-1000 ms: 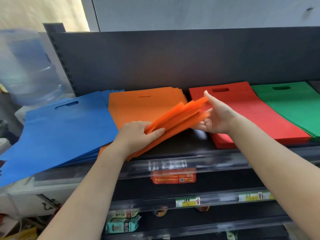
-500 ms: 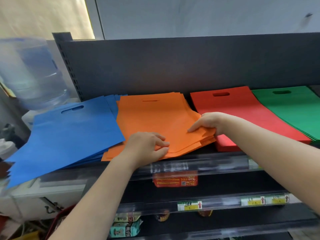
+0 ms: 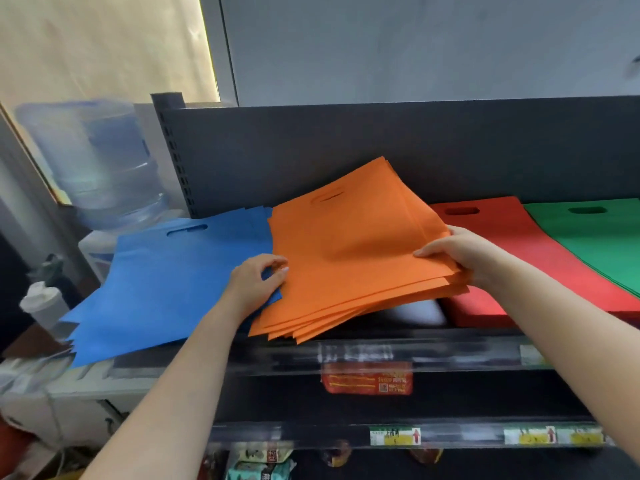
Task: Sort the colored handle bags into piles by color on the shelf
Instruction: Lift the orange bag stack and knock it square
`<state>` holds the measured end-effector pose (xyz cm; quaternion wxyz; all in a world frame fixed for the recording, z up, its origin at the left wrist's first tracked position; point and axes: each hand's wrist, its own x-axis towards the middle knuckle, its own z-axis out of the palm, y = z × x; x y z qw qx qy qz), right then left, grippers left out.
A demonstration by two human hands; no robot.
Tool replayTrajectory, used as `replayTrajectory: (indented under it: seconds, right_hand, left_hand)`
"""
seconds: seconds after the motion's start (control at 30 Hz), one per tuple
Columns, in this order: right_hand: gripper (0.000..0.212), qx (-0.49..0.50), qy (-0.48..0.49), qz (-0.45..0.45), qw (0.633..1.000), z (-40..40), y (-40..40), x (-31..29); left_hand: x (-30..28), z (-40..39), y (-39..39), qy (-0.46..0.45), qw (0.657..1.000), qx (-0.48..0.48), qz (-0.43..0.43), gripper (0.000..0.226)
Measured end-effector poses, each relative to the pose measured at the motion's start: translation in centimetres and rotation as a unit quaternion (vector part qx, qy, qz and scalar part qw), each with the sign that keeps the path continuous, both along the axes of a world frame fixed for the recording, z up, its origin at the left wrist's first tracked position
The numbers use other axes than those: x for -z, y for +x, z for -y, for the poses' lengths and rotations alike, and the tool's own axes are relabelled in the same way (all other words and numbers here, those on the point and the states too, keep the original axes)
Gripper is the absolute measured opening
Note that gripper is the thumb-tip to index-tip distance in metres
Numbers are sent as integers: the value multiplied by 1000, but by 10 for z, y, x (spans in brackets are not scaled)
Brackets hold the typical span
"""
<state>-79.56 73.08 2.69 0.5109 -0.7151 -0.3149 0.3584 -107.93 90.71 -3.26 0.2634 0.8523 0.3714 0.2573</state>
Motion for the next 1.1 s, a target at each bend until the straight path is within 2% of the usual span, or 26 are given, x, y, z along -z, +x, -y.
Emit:
replayTrajectory:
  seconds: [0.13,0.3,0.37,0.4,0.47,0.53,0.57,0.6,0.63,0.73,0.8,0.93,1.0,1.1]
  right_hand:
    - [24,38,20,8,999,17,25,-15]
    - [32,60,66,5,996,43,46,-26]
    - [38,57,100,-11,993,48,46,-27]
    - [41,52,114,-16,992,50,46,-28]
    - [49,32,140,-20,989,52,44,-28]
    - [55,8,165,-18,986,52,39,-29]
    - [56,-5,177,-14,984,50,37,-29]
    - [56,-15,190,-11,982,49,34,-29]
    - [55,-23,202,-9,979,46,32,-29]
    - [48,-45,241,-12,969,40,25,-30]
    - [47,-56,259,-15,964,36,23,-31]
    - [55,-94,232,39,967,28,19,-46]
    - [64,-102,233,60,965,21,18,-62]
    - [68,-37,282,73,956,5,11,-80]
  left_hand:
    - [3,-6,-1,-26,999,-4,36,18]
    - [0,-8,3,-37,999,-26,-5,17]
    - [-11,-2,7,-68,997,-33,8,26]
    - [-19,4,11,-104,993,-20,41,36]
    - [-39,14,17,-247,957,39,146,57]
    - [-59,17,20,-409,875,138,220,77]
    - [-67,18,21,-454,838,172,248,75]
    - [-75,17,21,-471,821,178,267,65]
    - [-80,16,22,-474,820,164,276,56]
    - [-90,13,25,-486,825,81,277,71]
    - [-97,12,25,-492,819,90,281,56]
    - [-111,7,26,-383,846,85,362,36]
    - [-118,6,28,-343,838,90,415,29]
    - [-124,12,33,-316,835,99,440,31]
